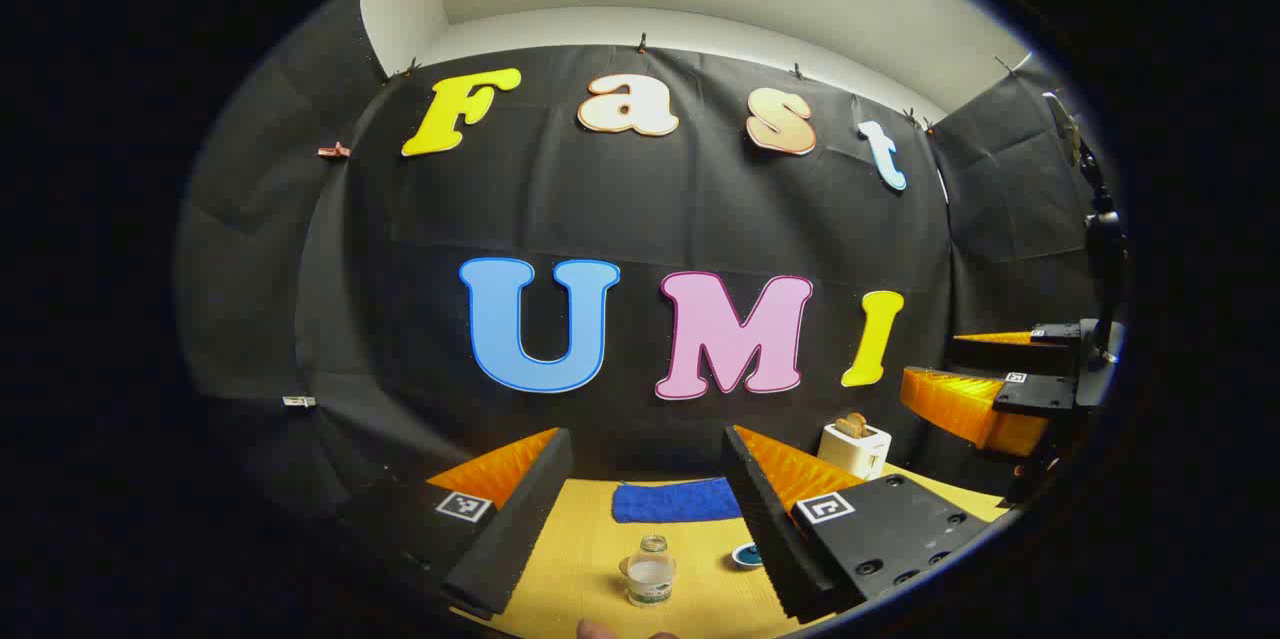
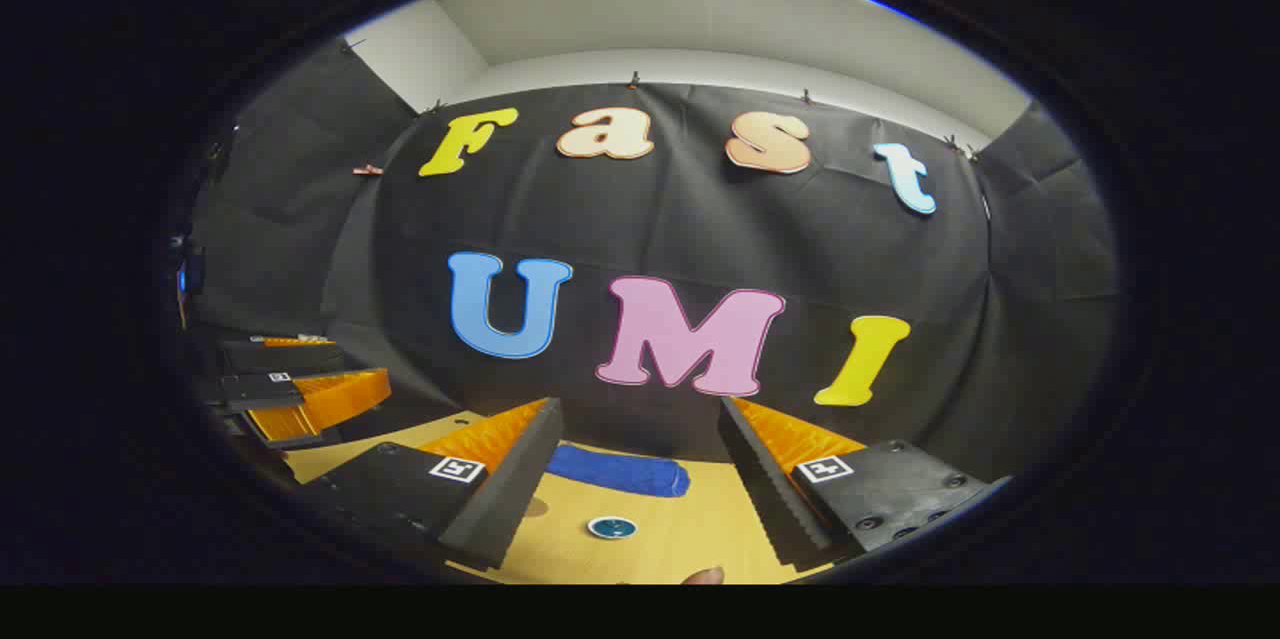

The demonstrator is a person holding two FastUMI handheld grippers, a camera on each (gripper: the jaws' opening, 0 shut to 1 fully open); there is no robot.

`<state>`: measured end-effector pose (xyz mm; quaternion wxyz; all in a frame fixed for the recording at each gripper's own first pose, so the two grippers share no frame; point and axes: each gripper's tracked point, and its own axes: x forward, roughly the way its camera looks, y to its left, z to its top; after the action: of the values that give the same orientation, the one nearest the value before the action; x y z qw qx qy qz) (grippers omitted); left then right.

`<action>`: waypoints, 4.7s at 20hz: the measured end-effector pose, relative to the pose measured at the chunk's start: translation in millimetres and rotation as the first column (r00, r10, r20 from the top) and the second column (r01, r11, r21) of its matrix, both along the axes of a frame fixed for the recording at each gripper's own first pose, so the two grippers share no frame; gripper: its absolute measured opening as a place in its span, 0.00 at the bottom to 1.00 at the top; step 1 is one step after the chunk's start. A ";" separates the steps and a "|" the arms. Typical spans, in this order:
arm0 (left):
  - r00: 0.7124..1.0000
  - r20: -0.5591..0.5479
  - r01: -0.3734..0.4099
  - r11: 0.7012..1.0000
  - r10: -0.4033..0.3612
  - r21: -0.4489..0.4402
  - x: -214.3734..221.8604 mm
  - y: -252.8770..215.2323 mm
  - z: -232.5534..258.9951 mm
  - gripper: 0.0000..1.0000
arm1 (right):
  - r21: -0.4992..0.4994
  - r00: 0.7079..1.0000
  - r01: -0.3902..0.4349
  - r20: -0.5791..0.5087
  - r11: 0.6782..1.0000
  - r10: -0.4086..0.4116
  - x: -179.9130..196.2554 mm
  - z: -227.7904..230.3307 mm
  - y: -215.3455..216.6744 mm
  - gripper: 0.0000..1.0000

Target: Open the teacup lid with one hand, grasp the water bottle and pour water into the teacup with the other hand; after pouring, place the water bottle on the coaster and then close the teacup lid.

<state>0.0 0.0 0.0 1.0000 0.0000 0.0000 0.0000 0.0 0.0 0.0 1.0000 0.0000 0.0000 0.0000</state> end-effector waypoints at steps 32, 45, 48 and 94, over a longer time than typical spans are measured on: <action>0.996 -0.083 0.041 0.999 -0.039 0.020 28.1 4.2 -80.5 0.95 | 0.036 0.994 -0.059 -0.094 0.998 0.063 32.9 -98.2 10.0 0.97; 0.978 -0.206 0.037 0.999 -0.031 0.026 50.3 3.9 -280.4 0.95 | 0.019 0.980 -0.091 -0.174 0.996 0.093 95.3 -306.2 10.8 0.98; 0.974 -0.226 0.035 0.999 -0.026 0.035 53.4 5.1 -309.6 0.95 | 0.047 0.972 -0.113 -0.201 0.993 0.120 115.3 -344.0 18.0 0.96; 0.943 -0.333 0.025 0.994 0.011 0.104 99.4 -3.0 -373.8 0.75 | 0.028 0.965 -0.124 -0.229 0.992 0.127 143.9 -366.0 -35.5 0.27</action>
<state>99.4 -3.0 -373.8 0.9842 0.0536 0.1689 -0.0035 143.9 -35.5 -366.0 0.9912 0.0065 0.1157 0.0634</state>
